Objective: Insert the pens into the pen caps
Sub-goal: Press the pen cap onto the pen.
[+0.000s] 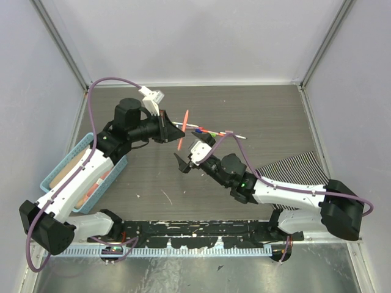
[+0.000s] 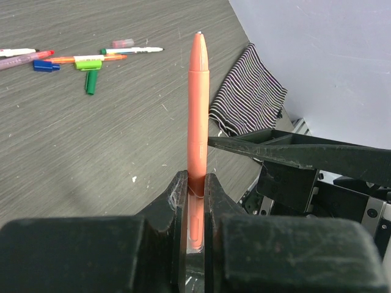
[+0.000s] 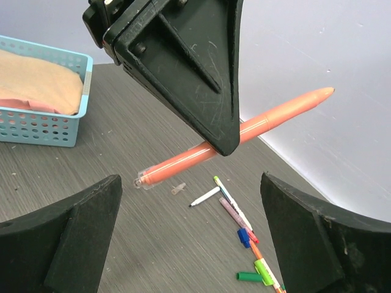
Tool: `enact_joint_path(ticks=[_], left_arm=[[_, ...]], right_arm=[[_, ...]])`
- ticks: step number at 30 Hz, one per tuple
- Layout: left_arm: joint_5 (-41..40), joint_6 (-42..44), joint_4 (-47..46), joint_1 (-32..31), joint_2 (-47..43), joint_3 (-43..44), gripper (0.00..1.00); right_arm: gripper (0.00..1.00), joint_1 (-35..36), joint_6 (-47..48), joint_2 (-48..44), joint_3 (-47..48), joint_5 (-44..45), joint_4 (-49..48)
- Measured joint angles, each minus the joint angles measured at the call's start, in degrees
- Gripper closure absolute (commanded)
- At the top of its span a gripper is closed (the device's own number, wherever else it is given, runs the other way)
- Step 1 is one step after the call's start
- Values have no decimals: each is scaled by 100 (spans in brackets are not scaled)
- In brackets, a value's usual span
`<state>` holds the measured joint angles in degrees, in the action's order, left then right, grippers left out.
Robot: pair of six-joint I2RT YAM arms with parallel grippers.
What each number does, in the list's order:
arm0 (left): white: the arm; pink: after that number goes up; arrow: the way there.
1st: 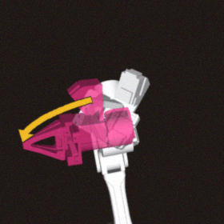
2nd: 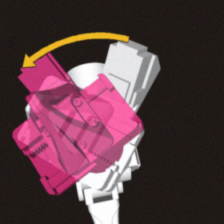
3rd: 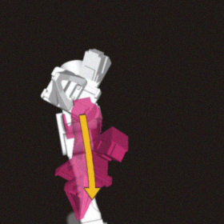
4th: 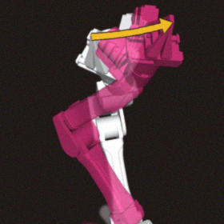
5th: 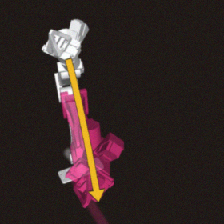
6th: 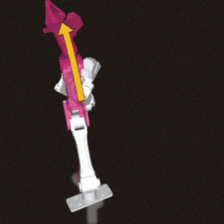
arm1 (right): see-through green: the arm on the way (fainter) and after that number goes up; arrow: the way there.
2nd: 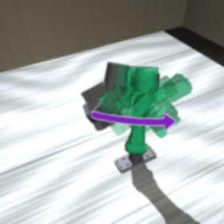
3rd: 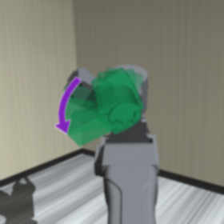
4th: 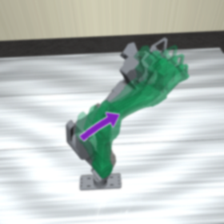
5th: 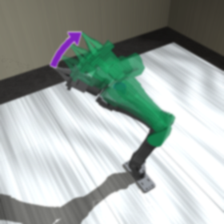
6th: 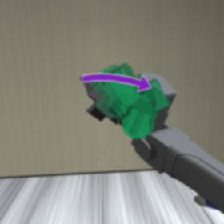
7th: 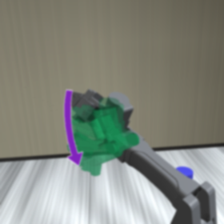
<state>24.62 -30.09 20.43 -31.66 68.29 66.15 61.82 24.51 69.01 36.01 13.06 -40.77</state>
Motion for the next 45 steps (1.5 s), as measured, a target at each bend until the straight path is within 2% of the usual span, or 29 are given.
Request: enact_joint_path(ticks=[15, 28, 45], left_arm=[[37, 0, -7, 0, 55, 0, 100], [61, 4, -42, 0, 94, 0, 100], [79, 79, -138, 4, 122, 0, 100]], right_arm=[[0, 0, 2, 164, 4, 382, -201], [0, 0, 363, 190, 170, 444, -44], [0, -299, 551, 190, 485, -37, 540]])
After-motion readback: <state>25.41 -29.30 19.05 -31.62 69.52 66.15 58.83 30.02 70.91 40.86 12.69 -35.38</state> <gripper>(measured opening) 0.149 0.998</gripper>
